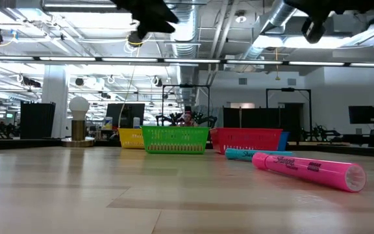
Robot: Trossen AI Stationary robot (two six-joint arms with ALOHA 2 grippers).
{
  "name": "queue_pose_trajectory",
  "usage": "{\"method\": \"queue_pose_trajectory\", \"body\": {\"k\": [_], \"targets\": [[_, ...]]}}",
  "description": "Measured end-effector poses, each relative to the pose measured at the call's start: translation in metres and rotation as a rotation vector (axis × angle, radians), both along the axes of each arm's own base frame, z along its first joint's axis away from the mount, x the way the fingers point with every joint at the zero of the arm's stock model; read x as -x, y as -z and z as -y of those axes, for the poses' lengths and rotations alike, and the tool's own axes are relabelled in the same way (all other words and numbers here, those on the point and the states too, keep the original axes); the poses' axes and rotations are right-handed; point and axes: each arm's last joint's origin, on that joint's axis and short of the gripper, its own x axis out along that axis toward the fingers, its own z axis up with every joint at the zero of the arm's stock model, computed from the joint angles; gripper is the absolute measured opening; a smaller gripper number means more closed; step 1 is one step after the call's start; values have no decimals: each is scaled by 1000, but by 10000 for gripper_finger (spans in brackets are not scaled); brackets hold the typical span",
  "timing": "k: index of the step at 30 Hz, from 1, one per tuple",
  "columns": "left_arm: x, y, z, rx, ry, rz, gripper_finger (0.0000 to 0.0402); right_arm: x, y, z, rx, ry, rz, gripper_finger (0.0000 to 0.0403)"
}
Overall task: Pick & Place Markers
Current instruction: Put the large blue highlighter pen into the green bin
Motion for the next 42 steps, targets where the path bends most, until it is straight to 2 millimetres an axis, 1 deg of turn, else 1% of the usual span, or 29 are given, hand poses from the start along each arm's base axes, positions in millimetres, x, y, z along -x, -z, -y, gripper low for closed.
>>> {"method": "queue_pose_trajectory", "body": {"k": [4, 9, 13, 16, 22, 25, 29, 35, 42], "targets": [[28, 2, 11, 40, -16, 37, 158, -17, -7, -8, 8, -44, -245, 90], [59, 12, 20, 114, -60, 110, 158, -42, -8, -17, 0, -58, -569, 93], [79, 23, 24, 144, -108, 150, 162, -65, -7, -21, 3, -54, -736, 104], [89, 32, 26, 141, -121, 177, 164, -83, -8, -23, 3, -51, -790, 119], [99, 50, 29, 135, -119, 208, 164, -116, -6, -28, -76, -52, -886, 160], [100, 57, 29, 136, -120, 204, 164, -132, 3, -31, -127, -41, -966, 181], [100, 63, 29, 130, -117, 193, 164, -151, 22, -36, -171, -22, -1093, 199], [100, 70, 29, 130, -117, 180, 163, -171, 53, -45, -209, -15, -1247, 195], [100, 70, 29, 129, -117, 182, 163, -181, 82, -48, -225, 26, -1349, 181]]}}
